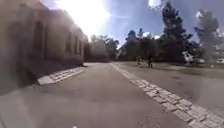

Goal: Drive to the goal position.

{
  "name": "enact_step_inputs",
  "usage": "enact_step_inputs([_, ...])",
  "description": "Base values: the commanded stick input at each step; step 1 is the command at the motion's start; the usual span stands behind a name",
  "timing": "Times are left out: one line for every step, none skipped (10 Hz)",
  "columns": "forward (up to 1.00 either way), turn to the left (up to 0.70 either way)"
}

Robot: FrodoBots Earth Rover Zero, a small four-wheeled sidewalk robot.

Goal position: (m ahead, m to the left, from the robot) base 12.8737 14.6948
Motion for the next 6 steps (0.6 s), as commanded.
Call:
enact_step_inputs([0.96, 0.00])
enact_step_inputs([1.00, 0.00])
enact_step_inputs([1.00, 0.00])
enact_step_inputs([1.00, 0.00])
enact_step_inputs([1.00, 0.00])
enact_step_inputs([1.00, 0.00])
